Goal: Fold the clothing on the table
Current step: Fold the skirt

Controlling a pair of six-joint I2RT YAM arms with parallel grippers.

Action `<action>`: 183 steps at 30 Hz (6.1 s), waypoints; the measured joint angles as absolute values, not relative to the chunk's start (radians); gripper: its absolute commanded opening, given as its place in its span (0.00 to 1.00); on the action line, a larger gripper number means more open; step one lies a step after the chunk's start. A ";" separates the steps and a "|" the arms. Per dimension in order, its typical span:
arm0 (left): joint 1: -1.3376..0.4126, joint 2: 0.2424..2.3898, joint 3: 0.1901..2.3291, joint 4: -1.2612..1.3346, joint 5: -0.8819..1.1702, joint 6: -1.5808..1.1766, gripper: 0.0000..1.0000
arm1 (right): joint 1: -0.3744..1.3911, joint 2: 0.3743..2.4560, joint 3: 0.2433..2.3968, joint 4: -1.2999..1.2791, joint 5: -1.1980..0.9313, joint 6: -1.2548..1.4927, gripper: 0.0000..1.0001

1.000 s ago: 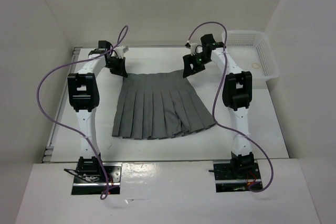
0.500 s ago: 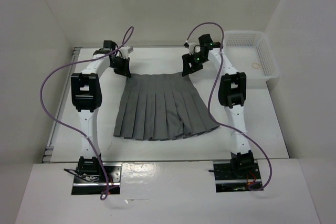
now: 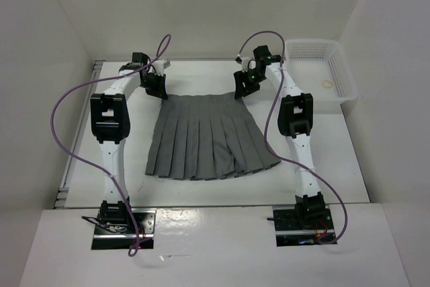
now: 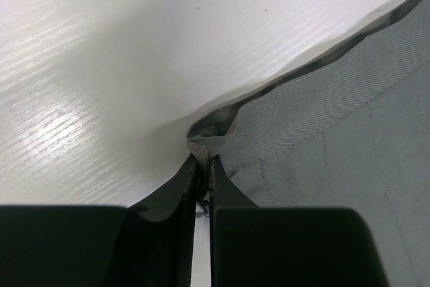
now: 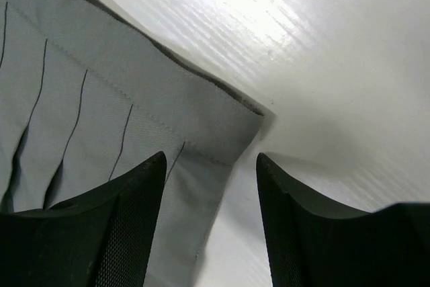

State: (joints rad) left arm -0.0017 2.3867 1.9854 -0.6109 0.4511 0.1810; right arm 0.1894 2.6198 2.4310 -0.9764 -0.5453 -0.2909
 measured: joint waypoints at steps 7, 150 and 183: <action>-0.002 2.373 1.960 -0.591 0.451 0.181 0.05 | 0.189 2.648 2.480 -0.986 -0.538 -0.284 0.57; -0.420 1.286 1.279 -1.047 0.286 0.447 0.61 | 0.613 1.779 1.453 -1.282 -0.290 -0.700 0.85; 0.273 1.079 1.051 -0.697 0.109 0.070 1.00 | 0.735 2.036 1.485 -0.863 -0.223 -0.043 0.99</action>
